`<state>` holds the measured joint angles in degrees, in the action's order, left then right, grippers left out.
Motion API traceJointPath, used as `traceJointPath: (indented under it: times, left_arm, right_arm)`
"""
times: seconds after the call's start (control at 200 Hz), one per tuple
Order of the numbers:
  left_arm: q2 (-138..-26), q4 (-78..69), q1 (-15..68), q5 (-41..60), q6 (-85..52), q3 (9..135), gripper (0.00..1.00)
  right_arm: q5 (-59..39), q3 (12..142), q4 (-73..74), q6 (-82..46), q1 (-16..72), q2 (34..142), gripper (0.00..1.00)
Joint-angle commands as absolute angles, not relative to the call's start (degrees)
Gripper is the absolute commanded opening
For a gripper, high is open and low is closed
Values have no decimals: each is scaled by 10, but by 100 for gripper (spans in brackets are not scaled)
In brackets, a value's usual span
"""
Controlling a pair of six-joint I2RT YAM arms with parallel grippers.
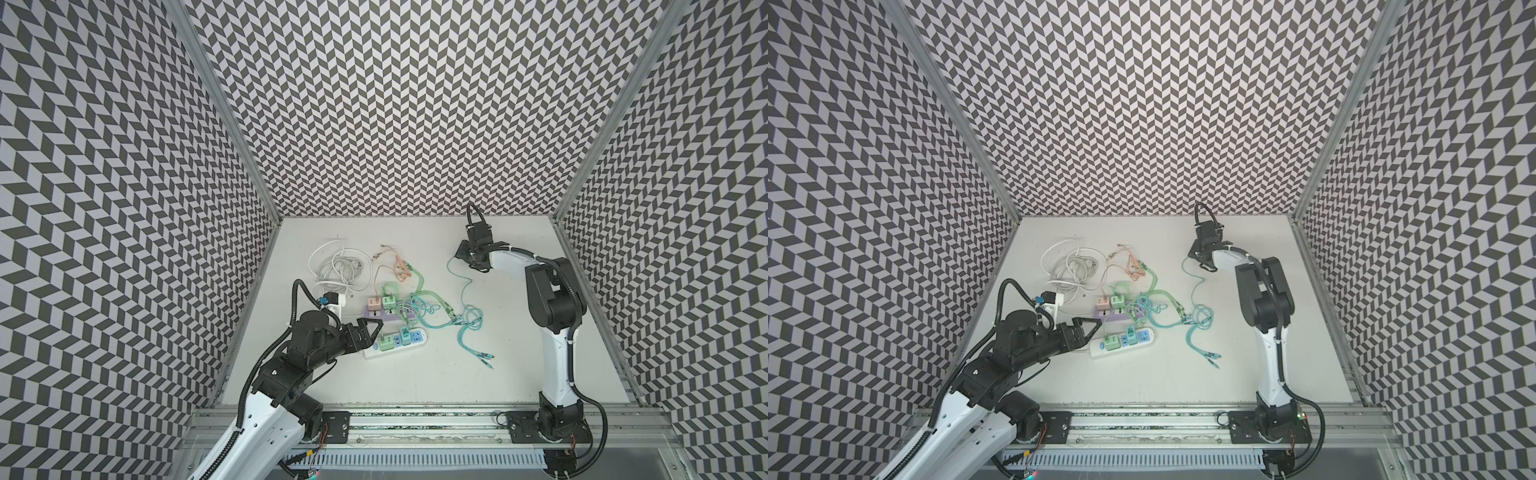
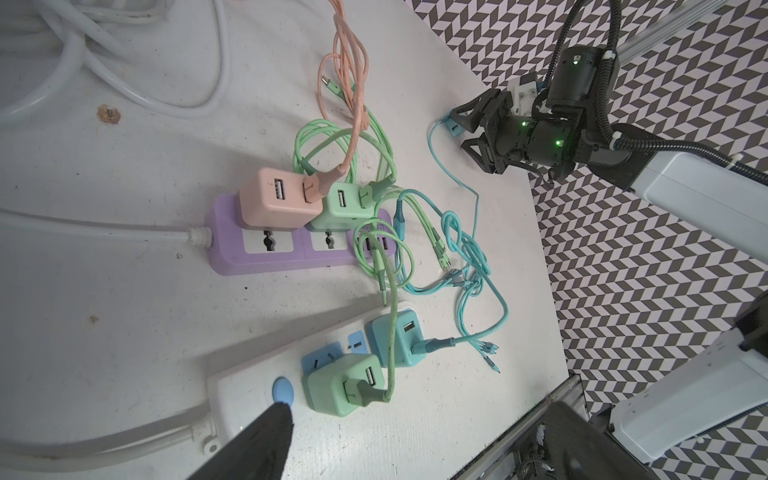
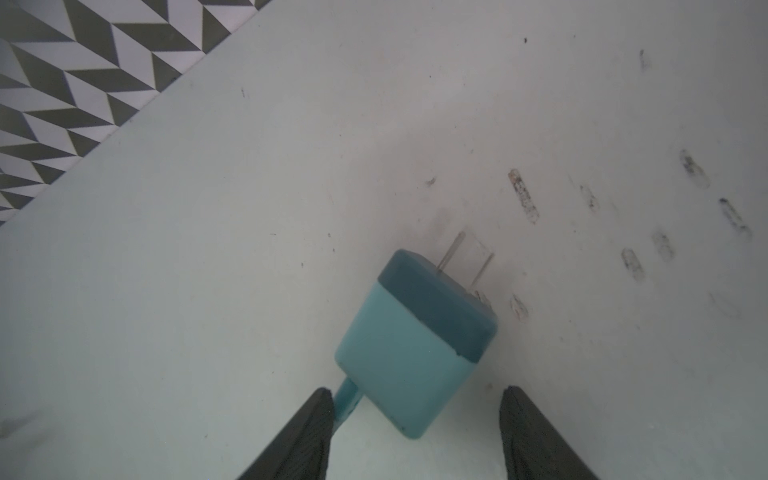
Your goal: Insert the plug
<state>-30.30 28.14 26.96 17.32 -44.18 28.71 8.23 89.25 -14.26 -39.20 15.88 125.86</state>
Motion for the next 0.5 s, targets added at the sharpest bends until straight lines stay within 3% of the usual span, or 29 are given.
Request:
traceJointPath:
  times: [0.0, 0.28, 0.496]
  left_arm:
    - [-299, 273, 268, 179, -433, 284, 96]
    - [-303, 269, 267, 185, -429, 282, 96]
    - [-307, 265, 267, 191, -425, 282, 96]
  right_arm:
    - [101, 909, -114, -422, 157, 1277, 68]
    - [121, 934, -117, -447, 156, 1306, 67]
    - [143, 970, -141, -437, 157, 1332, 62]
